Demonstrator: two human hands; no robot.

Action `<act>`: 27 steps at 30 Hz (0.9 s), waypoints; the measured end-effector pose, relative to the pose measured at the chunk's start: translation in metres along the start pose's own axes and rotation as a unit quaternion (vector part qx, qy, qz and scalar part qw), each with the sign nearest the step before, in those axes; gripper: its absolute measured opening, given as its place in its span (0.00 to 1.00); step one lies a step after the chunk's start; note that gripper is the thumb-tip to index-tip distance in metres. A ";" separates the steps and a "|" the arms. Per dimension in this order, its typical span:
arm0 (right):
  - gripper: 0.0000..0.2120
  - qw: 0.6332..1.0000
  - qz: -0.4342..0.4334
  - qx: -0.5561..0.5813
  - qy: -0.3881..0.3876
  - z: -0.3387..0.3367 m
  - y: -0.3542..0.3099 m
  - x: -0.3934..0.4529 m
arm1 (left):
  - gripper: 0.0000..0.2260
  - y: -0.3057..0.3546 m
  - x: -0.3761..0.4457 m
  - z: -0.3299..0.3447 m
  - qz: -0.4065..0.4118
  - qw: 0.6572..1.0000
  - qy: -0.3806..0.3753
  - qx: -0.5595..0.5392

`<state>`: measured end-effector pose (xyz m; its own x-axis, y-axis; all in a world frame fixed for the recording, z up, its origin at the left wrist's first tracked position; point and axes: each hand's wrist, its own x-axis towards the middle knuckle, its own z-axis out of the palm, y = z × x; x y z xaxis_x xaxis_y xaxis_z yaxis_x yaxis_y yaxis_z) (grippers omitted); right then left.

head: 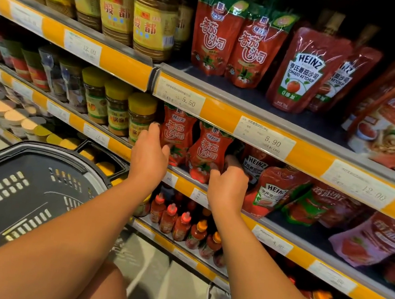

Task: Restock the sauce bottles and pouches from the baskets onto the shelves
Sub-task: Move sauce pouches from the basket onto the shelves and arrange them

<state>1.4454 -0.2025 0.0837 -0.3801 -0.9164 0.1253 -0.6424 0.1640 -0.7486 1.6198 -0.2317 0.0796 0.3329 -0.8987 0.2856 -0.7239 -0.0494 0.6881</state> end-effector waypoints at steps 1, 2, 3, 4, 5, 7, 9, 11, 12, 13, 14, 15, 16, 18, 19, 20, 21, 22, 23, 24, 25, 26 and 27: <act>0.24 1.000 0.003 0.000 -0.003 0.001 0.000 0.001 | 0.19 -0.001 0.000 0.000 -0.002 1.000 0.002 -0.008; 0.23 1.000 0.004 -0.002 -0.005 0.002 -0.001 0.002 | 0.17 -0.001 0.000 0.000 -0.004 1.000 0.004 -0.015; 0.23 1.000 0.003 -0.005 -0.007 0.002 -0.001 0.003 | 0.16 -0.002 -0.001 0.000 -0.008 1.000 0.007 -0.020; 0.23 1.000 0.000 -0.008 -0.010 0.001 -0.003 0.003 | 0.15 -0.003 -0.001 -0.001 -0.011 1.000 0.008 -0.023; 0.24 1.000 -0.005 -0.010 -0.010 -0.001 -0.005 0.001 | 0.14 -0.004 -0.002 -0.001 -0.012 1.000 0.008 -0.025; 0.24 1.000 -0.026 -0.016 -0.004 -0.010 -0.010 -0.003 | 0.12 -0.006 -0.003 -0.002 -0.004 1.000 0.006 -0.031; 0.22 0.998 -0.056 -0.029 0.002 -0.020 -0.013 -0.011 | 0.10 -0.008 -0.005 -0.004 -0.001 0.999 0.011 -0.033; 0.20 0.995 -0.088 -0.042 0.002 -0.033 -0.015 -0.022 | 0.09 -0.007 -0.009 -0.009 0.001 0.998 0.032 -0.046; 0.20 0.993 -0.109 -0.039 -0.003 -0.039 -0.014 -0.029 | 0.09 -0.004 -0.011 -0.013 0.002 0.997 0.044 -0.059; 0.21 0.991 -0.129 -0.031 -0.012 -0.046 -0.011 -0.037 | 0.08 0.000 -0.013 -0.016 0.004 0.996 0.054 -0.072; 0.20 0.989 -0.144 -0.018 -0.022 -0.053 -0.008 -0.045 | 0.08 0.005 -0.017 -0.020 0.005 0.995 0.061 -0.083; 0.16 0.988 -0.153 -0.008 -0.025 -0.061 -0.004 -0.052 | 0.07 0.010 -0.019 -0.024 0.005 0.993 0.067 -0.095; 0.10 0.988 -0.152 -0.003 -0.020 -0.068 0.002 -0.058 | 0.07 0.016 -0.023 -0.028 0.002 0.991 0.070 -0.111; 0.04 0.992 -0.124 0.011 0.003 -0.088 0.017 -0.064 | 0.07 0.029 -0.032 -0.038 -0.004 0.986 0.058 -0.154; 0.08 0.995 -0.092 0.021 0.019 -0.098 0.026 -0.063 | 0.06 0.037 -0.038 -0.040 0.003 0.985 0.036 -0.170; 0.10 0.997 -0.060 0.032 0.035 -0.107 0.038 -0.061 | 0.07 0.046 -0.046 -0.041 0.016 0.983 0.000 -0.183; 0.12 0.997 -0.032 0.038 0.053 -0.116 0.048 -0.057 | 0.07 0.054 -0.056 -0.038 0.032 0.979 -0.049 -0.197; 0.11 0.997 -0.011 0.041 0.069 -0.124 0.057 -0.053 | 0.07 0.064 -0.067 -0.033 0.046 0.972 -0.106 -0.206; 0.07 0.996 0.015 0.042 0.076 -0.129 0.065 -0.047 | 0.07 0.074 -0.078 -0.025 0.060 0.962 -0.164 -0.212; 0.06 0.996 0.042 0.030 0.066 -0.131 0.072 -0.042 | 0.05 0.083 -0.088 -0.015 0.069 0.952 -0.213 -0.207; 0.16 0.996 0.070 0.009 0.045 -0.132 0.077 -0.037 | 0.01 0.090 -0.097 -0.002 0.074 0.946 -0.247 -0.196; 0.26 0.995 0.093 -0.008 0.022 -0.129 0.083 -0.033 | 0.04 0.097 -0.104 0.011 0.074 0.946 -0.262 -0.178; 0.32 0.994 0.105 -0.019 0.011 -0.125 0.087 -0.030 | 0.11 0.102 -0.110 0.024 0.070 0.948 -0.266 -0.158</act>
<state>1.3176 -0.1155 0.0957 -0.5223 -0.8526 -0.0160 -0.5728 0.3646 -0.7341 1.4947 -0.1486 0.1023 -0.1657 -0.9837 0.0694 -0.4934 0.1436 0.8579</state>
